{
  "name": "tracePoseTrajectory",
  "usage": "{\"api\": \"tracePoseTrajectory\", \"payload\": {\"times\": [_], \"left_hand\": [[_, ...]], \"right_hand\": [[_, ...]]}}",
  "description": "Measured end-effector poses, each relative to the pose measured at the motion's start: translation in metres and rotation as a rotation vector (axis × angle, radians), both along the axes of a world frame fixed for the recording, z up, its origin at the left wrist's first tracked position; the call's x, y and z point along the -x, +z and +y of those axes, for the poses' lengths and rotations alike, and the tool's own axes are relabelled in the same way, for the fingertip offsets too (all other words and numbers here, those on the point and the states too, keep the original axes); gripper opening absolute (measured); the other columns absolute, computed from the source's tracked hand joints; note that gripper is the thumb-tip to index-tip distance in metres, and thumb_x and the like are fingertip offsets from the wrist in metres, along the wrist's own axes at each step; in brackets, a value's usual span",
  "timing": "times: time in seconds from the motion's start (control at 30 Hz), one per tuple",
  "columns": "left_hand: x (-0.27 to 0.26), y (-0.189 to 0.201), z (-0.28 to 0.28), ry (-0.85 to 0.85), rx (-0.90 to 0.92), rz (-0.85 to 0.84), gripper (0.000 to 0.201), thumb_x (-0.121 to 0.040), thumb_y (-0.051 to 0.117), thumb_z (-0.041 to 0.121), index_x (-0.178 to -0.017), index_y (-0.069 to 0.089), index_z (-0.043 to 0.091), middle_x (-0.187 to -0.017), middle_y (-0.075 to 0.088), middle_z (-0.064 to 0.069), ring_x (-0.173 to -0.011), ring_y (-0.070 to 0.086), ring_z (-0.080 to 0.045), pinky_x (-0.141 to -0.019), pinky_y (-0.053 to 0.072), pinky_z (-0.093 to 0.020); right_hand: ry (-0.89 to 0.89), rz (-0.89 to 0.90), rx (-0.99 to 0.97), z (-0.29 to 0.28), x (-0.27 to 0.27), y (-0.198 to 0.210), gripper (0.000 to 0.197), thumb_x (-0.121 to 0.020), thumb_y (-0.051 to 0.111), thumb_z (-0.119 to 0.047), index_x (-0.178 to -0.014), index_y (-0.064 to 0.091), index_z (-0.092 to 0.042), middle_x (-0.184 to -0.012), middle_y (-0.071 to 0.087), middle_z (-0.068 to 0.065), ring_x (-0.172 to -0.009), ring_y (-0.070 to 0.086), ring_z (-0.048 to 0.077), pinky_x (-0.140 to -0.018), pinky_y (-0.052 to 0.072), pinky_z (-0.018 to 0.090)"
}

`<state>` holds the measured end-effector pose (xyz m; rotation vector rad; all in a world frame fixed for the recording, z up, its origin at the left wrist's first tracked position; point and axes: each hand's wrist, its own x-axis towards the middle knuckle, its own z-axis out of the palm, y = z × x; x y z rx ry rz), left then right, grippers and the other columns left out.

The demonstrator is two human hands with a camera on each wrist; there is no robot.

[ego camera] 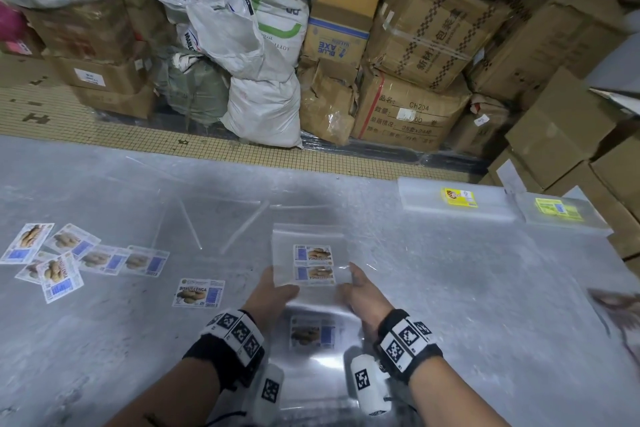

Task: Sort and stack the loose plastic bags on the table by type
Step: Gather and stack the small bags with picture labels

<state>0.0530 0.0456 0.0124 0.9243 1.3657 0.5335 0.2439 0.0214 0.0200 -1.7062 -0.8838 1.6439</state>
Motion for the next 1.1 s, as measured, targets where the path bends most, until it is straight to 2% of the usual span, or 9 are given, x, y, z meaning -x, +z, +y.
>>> {"api": "tracePoseTrajectory", "payload": {"times": [0.1,0.2,0.33,0.4,0.47,0.57,0.7,0.83,1.1], "left_hand": [[0.008,0.002,0.006,-0.063,-0.011,-0.03,0.054,-0.082,0.066,-0.004,-0.128,0.043,0.013,-0.115,0.064,-0.007,-0.105,0.061,-0.022,-0.09,0.051,-0.036],[0.015,0.001,0.01,-0.111,-0.064,-0.036,0.065,-0.074,0.069,-0.01,-0.128,0.045,0.016,-0.114,0.066,-0.009,-0.105,0.064,-0.025,-0.096,0.051,-0.046],[0.015,0.001,0.01,-0.025,-0.089,-0.099,0.063,-0.074,0.063,-0.016,-0.125,0.049,0.017,-0.113,0.066,-0.012,-0.103,0.066,-0.027,-0.082,0.057,-0.039],[0.013,0.0,0.009,0.027,-0.07,-0.152,0.062,-0.073,0.059,-0.017,-0.123,0.05,0.019,-0.113,0.066,-0.014,-0.105,0.064,-0.032,-0.087,0.055,-0.047],[0.011,-0.002,0.009,0.05,-0.055,-0.211,0.065,-0.071,0.056,-0.017,-0.124,0.049,0.021,-0.114,0.066,-0.014,-0.108,0.062,-0.036,-0.094,0.051,-0.054],[0.008,-0.002,0.01,0.044,-0.039,-0.252,0.064,-0.076,0.055,-0.019,-0.128,0.044,0.017,-0.116,0.064,-0.014,-0.108,0.062,-0.033,-0.087,0.053,-0.045],[0.01,-0.004,0.007,0.023,-0.05,-0.232,0.072,-0.073,0.054,-0.025,-0.131,0.042,0.017,-0.113,0.064,-0.012,-0.102,0.064,-0.028,-0.079,0.057,-0.038],[0.01,-0.002,0.008,0.061,-0.114,-0.214,0.069,-0.073,0.053,-0.023,-0.126,0.046,0.02,-0.11,0.065,-0.011,-0.098,0.065,-0.029,-0.071,0.059,-0.033],[0.0,0.044,0.039,0.1,-0.347,-0.423,0.045,-0.081,0.058,-0.016,-0.121,0.059,0.003,-0.113,0.069,-0.021,-0.103,0.067,-0.039,-0.083,0.056,-0.051]], "right_hand": [[0.007,0.053,-0.005,0.0,-0.007,0.003,0.065,-0.081,0.046,0.012,-0.134,0.048,-0.026,-0.116,0.07,0.002,-0.112,0.062,0.021,-0.097,0.051,0.036],[0.009,0.113,-0.033,-0.003,-0.011,0.002,0.081,-0.076,0.048,0.024,-0.14,0.043,-0.027,-0.123,0.066,0.004,-0.114,0.061,0.024,-0.096,0.053,0.04],[-0.099,0.16,-0.11,0.0,-0.005,-0.005,0.089,-0.074,0.043,0.031,-0.139,0.045,-0.029,-0.121,0.067,0.0,-0.091,0.068,0.02,-0.065,0.056,0.028],[-0.115,0.157,-0.121,0.001,-0.002,-0.007,0.088,-0.074,0.043,0.031,-0.137,0.045,-0.03,-0.123,0.065,-0.001,-0.072,0.064,0.011,-0.054,0.05,0.021],[-0.117,0.136,-0.095,0.003,-0.002,-0.008,0.082,-0.075,0.045,0.029,-0.133,0.048,-0.028,-0.121,0.065,0.002,-0.077,0.065,0.014,-0.057,0.052,0.022],[-0.136,0.115,0.005,0.008,-0.004,-0.013,0.065,-0.076,0.045,0.024,-0.128,0.055,-0.015,-0.112,0.07,0.011,-0.095,0.066,0.027,-0.069,0.055,0.031],[-0.116,0.143,0.064,0.009,-0.003,-0.017,0.058,-0.073,0.05,0.012,-0.122,0.059,-0.018,-0.109,0.072,0.013,-0.113,0.061,0.036,-0.103,0.045,0.051],[-0.05,0.128,-0.028,0.014,0.001,-0.007,0.068,-0.074,0.052,0.017,-0.127,0.051,-0.025,-0.119,0.068,0.01,-0.118,0.058,0.034,-0.104,0.044,0.05],[-0.096,0.132,-0.26,0.036,0.01,0.027,0.069,-0.081,0.048,0.019,-0.129,0.052,-0.03,-0.12,0.069,0.005,-0.119,0.061,0.023,-0.105,0.042,0.049]]}}
